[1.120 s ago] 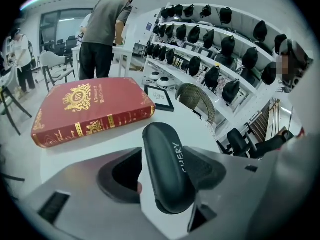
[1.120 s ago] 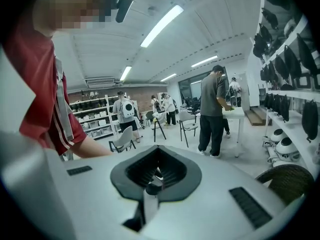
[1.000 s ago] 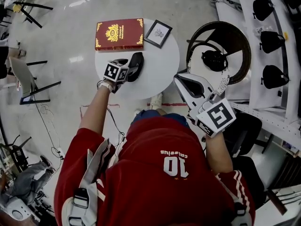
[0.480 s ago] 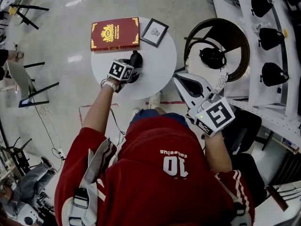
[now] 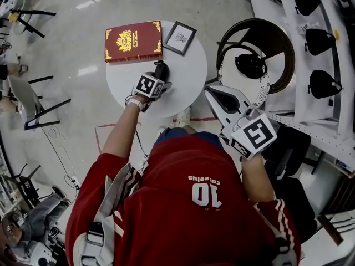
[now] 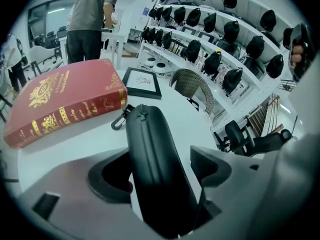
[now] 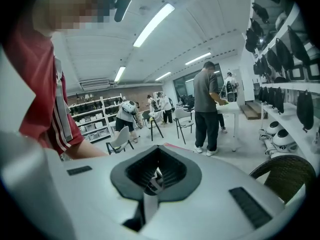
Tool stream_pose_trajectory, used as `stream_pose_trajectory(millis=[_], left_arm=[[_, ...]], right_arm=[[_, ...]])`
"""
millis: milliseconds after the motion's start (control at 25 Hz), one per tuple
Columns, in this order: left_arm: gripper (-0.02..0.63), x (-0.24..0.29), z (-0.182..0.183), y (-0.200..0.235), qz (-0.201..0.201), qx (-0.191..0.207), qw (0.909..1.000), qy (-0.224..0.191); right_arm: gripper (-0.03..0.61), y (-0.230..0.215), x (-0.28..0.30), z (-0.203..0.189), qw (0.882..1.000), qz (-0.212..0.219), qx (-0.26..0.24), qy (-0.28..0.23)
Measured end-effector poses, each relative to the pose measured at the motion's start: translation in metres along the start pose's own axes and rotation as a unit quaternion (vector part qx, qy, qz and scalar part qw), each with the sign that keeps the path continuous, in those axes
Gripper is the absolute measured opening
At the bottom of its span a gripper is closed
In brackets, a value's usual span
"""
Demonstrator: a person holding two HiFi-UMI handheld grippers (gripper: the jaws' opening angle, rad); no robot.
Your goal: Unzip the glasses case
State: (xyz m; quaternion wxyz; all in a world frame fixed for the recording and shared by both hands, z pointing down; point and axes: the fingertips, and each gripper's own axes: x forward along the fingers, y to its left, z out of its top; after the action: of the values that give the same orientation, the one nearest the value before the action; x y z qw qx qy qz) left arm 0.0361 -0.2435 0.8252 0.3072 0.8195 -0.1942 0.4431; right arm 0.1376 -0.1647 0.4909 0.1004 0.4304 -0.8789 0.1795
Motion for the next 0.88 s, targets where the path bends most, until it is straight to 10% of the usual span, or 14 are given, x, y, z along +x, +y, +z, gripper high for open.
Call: stream_pose_trajectory(millis=[880], left_arm=[[0.285, -0.010, 0.003, 0.006, -0.023, -0.077, 0.9967, -0.011]], right_arm=[[0.012, -0.007, 0.000, 0.007, 1.000, 0.000, 0.002, -0.009]])
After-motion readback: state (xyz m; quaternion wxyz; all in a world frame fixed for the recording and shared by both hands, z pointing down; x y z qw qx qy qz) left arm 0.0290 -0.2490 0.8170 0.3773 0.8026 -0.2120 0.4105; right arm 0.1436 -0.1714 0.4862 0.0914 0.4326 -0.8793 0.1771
